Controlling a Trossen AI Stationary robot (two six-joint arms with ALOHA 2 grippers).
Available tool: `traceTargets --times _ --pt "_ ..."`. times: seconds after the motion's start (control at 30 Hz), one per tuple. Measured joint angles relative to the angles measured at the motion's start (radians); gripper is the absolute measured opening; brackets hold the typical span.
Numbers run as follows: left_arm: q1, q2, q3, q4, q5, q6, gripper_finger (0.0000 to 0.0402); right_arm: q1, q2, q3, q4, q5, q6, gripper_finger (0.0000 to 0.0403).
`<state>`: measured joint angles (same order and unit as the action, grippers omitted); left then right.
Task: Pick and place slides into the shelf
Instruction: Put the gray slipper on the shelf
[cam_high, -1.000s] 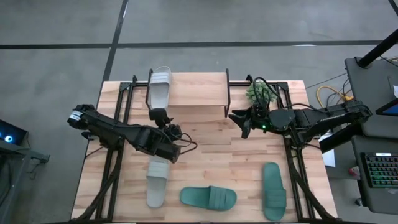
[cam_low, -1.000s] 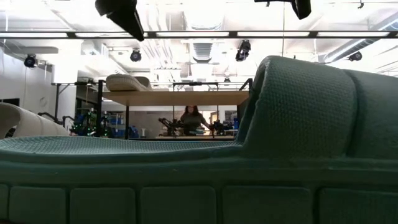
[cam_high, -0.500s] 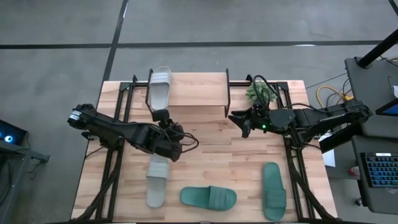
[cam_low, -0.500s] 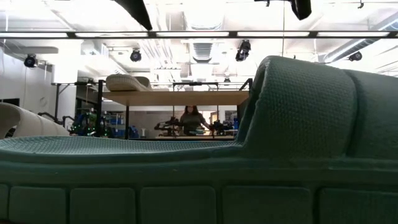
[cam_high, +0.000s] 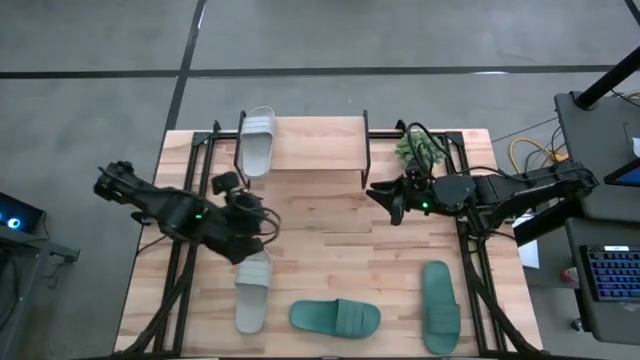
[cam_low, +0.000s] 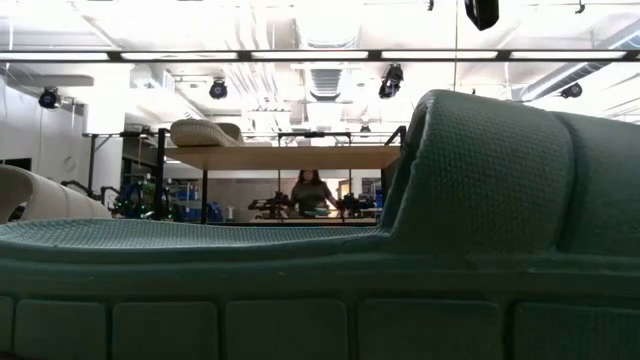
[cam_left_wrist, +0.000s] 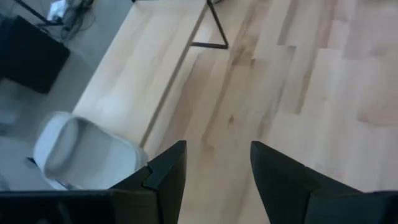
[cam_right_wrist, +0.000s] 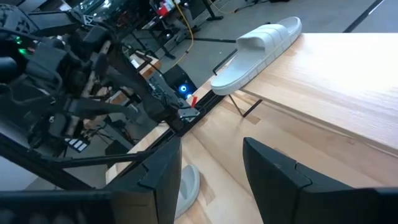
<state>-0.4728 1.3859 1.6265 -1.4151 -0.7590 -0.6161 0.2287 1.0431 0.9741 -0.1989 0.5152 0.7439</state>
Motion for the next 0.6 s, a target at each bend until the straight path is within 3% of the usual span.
traceTargets --times 0.23,0.6 --pt "-0.102 -0.048 0.000 0.016 0.011 -0.034 0.0163 0.000 0.000 0.000 0.001 0.000 -0.001 0.0162" --pt "-0.208 0.010 0.007 0.089 0.202 -0.086 0.0163 0.000 0.023 0.001 0.010 -0.003 0.033 0.0162"
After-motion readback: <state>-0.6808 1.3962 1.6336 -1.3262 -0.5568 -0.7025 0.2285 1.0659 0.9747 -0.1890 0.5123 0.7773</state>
